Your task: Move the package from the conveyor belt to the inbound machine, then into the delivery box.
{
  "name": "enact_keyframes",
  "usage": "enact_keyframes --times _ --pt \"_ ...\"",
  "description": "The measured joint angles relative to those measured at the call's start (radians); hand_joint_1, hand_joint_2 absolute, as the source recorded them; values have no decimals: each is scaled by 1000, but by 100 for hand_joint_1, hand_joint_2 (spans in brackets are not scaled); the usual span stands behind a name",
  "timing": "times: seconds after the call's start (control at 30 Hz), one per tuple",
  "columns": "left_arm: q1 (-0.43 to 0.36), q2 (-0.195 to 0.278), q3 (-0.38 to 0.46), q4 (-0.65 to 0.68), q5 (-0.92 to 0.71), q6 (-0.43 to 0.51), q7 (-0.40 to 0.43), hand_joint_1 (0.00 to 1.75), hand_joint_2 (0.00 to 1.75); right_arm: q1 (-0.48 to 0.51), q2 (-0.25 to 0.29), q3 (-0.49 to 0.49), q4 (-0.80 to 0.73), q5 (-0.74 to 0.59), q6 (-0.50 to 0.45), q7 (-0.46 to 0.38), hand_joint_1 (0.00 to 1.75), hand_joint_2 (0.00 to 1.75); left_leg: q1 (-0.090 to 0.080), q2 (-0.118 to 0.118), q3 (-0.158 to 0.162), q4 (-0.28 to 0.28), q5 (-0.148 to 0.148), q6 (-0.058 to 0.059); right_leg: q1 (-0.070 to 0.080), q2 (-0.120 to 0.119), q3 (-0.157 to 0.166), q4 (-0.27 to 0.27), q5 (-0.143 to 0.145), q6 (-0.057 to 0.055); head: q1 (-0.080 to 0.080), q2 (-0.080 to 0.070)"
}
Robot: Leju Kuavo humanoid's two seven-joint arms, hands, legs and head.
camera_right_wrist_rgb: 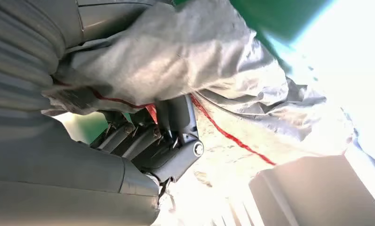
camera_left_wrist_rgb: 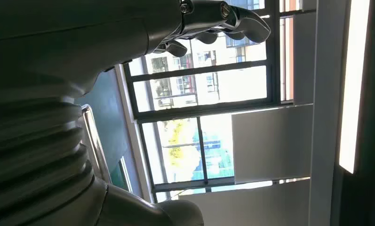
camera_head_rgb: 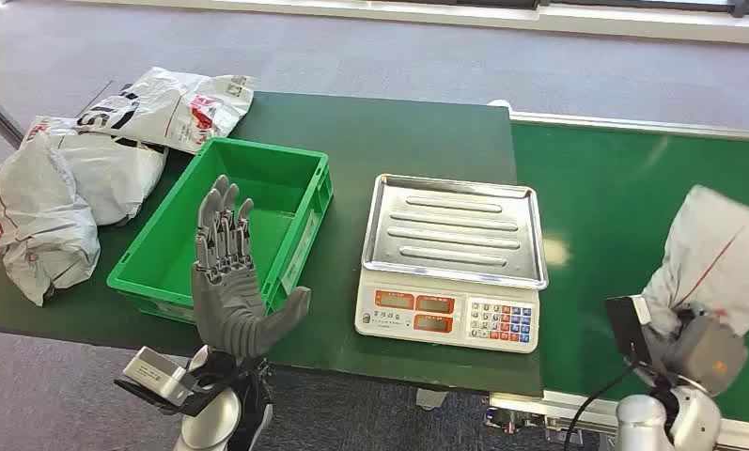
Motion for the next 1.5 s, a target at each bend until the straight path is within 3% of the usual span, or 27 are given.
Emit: enact_keyframes --times 0.1,0.23,0.47,0.73,0.83,1.03,1.13,1.17,1.3,1.37,1.5 --pt "0 0 0 4 0 -1 0 0 175 -8 34 -59 -122 -36 0 -96 175 175 0 -4 0 0 0 0 0 -4 2 0 -2 1 1 0" --pt "-1 -1 0 11 0 -2 0 0 175 -12 88 -123 -285 -47 1 -23 175 175 0 -1 1 0 -1 1 -1 -1 2 0 -2 1 1 0" --pt "-2 -1 0 18 1 -2 0 0 175 -13 133 -170 -418 -46 2 -4 175 175 0 3 2 0 -2 1 -1 1 2 0 -2 2 1 0" --pt "-4 -1 0 27 4 -9 -1 0 175 -9 149 -166 -526 -84 3 -9 175 175 -1 3 2 0 -2 1 -1 2 2 0 -2 2 1 0" --pt "-6 -1 -1 35 6 -11 -4 0 175 -4 152 -123 -585 -52 3 35 175 175 -1 3 2 0 -3 1 -1 2 2 0 -2 2 1 0" --pt "-9 -1 -3 40 12 -10 -7 0 175 17 159 39 -626 48 3 152 175 175 0 5 2 0 -2 1 -1 3 2 0 -2 2 1 0" --pt "-16 0 -8 44 22 -12 -7 0 175 11 165 150 -556 126 17 215 175 175 0 6 -2 -1 -3 0 0 4 4 0 -2 1 1 0" --pt "-23 0 -11 46 30 -18 -7 0 175 0 166 214 -488 168 33 256 175 175 1 9 -3 -1 -4 -1 0 7 5 1 -1 0 1 0" --pt "-57 1 -55 48 49 -39 -7 0 175 -86 179 657 -21 230 37 419 175 175 1 17 4 -1 0 -4 2 15 -1 1 3 -4 0 0" --pt "-61 3 -69 48 51 -30 -7 0 175 -104 187 777 96 195 22 439 175 175 2 8 2 -1 3 -5 4 7 -1 1 3 -5 0 0" --pt "-64 5 -83 47 60 -10 -7 0 175 -134 192 925 246 159 16 452 175 175 4 3 0 -1 3 -7 6 2 -2 1 2 -7 0 0"
